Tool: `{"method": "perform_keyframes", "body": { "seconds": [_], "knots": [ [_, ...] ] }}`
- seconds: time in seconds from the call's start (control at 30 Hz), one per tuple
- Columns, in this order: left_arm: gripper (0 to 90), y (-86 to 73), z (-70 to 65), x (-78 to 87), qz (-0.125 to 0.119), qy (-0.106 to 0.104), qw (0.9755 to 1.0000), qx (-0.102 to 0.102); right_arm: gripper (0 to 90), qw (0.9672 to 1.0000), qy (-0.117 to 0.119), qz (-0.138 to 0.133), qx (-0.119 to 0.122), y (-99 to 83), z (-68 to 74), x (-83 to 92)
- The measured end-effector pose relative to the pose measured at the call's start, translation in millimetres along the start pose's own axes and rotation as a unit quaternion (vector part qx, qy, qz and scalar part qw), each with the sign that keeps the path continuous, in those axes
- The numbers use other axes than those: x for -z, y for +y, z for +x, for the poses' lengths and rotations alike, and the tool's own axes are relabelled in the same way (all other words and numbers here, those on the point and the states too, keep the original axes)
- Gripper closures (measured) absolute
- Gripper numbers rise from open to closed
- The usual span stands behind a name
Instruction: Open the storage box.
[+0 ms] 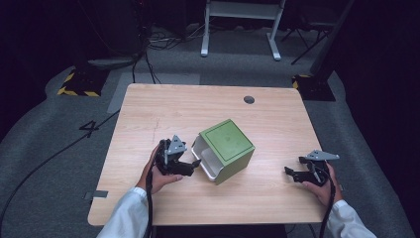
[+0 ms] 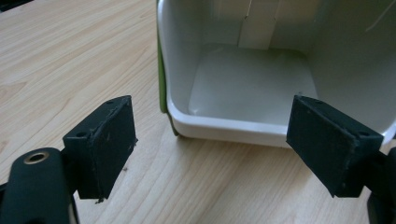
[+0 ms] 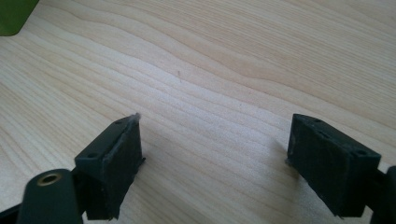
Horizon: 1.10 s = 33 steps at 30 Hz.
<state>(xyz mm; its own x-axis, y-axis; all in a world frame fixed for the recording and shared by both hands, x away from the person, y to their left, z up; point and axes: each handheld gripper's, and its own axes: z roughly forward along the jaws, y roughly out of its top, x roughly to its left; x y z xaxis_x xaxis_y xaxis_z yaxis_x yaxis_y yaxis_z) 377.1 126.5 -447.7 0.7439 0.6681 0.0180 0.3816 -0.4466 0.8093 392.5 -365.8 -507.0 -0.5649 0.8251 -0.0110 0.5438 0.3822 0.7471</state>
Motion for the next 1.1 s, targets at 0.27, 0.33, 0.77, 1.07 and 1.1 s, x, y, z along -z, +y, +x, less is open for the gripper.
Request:
{"method": "perform_keyframes", "body": {
  "seconds": [0.27, 0.33, 0.77, 1.07, 1.1],
  "knots": [
    [16.1, 8.9, 0.4, -17.7, 0.000, 0.014, 0.9997, 0.022, 17.8, 1.0000, 0.000, 0.000, 0.000, 0.0, 0.0, 0.0],
    [16.2, 10.3, 2.6, -21.9, 0.002, 0.021, 0.9995, 0.023, 17.8, 1.0000, 0.000, 0.000, 0.000, 0.0, 0.0, 0.0],
    [22.4, 8.0, 23.4, -48.4, 0.028, 0.078, 0.9957, 0.042, 17.8, 1.0000, 0.000, 0.000, 0.000, 0.0, 0.0, 0.0],
    [17.4, 1.3, 34.1, -56.8, 0.074, 0.086, 0.9926, 0.043, 17.8, 1.0000, 0.000, 0.000, 0.000, 0.0, 0.0, 0.0],
    [16.7, 0.5, 34.5, -57.0, 0.079, 0.083, 0.9923, 0.048, 17.8, 1.0000, 0.000, 0.000, 0.000, 0.0, 0.0, 0.0]
  ]
}}
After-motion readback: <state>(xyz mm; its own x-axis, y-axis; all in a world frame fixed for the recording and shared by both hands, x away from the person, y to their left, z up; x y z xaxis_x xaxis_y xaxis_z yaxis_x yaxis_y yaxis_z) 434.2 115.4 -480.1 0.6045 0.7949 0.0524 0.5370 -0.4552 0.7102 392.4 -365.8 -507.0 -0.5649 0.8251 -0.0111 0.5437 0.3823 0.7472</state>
